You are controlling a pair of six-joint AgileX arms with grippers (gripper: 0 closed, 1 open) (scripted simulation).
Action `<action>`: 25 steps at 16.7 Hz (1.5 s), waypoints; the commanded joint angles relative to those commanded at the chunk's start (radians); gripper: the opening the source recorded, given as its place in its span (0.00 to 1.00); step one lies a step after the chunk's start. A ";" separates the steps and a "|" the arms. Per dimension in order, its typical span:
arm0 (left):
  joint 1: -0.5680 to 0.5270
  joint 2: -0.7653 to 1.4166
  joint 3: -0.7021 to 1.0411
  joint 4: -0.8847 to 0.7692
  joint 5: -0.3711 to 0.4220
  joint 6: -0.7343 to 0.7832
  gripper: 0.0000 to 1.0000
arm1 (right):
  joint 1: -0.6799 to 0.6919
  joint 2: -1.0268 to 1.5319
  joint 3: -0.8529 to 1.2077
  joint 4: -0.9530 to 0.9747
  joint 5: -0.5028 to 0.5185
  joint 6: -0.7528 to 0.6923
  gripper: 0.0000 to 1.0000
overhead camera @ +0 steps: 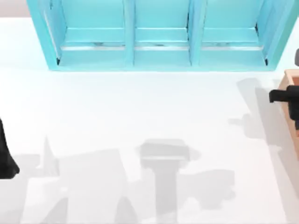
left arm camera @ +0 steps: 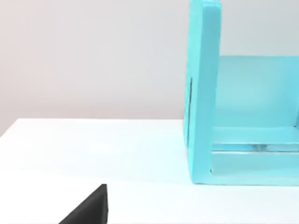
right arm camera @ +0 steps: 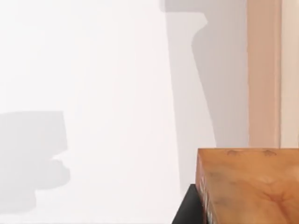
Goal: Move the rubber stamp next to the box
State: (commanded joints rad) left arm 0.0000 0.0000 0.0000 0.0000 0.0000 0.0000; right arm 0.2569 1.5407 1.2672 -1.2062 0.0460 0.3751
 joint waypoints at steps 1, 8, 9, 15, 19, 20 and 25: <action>0.000 0.000 0.000 0.000 0.000 0.000 1.00 | 0.000 0.002 -0.023 0.032 -0.002 0.001 0.00; 0.000 0.000 0.000 0.000 0.000 0.000 1.00 | 0.053 0.046 -0.175 0.136 -0.043 -0.048 0.00; 0.000 0.000 0.000 0.000 0.000 0.000 1.00 | 0.055 0.048 -0.181 0.138 -0.046 -0.053 0.00; 0.000 0.000 0.000 0.000 0.000 0.000 1.00 | 0.055 0.048 -0.181 0.138 -0.046 -0.053 0.23; 0.000 0.000 0.000 0.000 0.000 0.000 1.00 | 0.055 0.048 -0.181 0.138 -0.046 -0.053 0.53; 0.000 0.000 0.000 0.000 0.000 0.000 1.00 | 0.055 0.048 -0.181 0.138 -0.046 -0.053 0.60; 0.000 0.000 0.000 0.000 0.000 0.000 1.00 | 0.055 0.048 -0.181 0.138 -0.046 -0.053 0.98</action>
State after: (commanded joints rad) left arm 0.0000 0.0000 0.0000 0.0000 0.0000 0.0000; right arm 0.3120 1.5886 1.0865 -1.0686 0.0005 0.3223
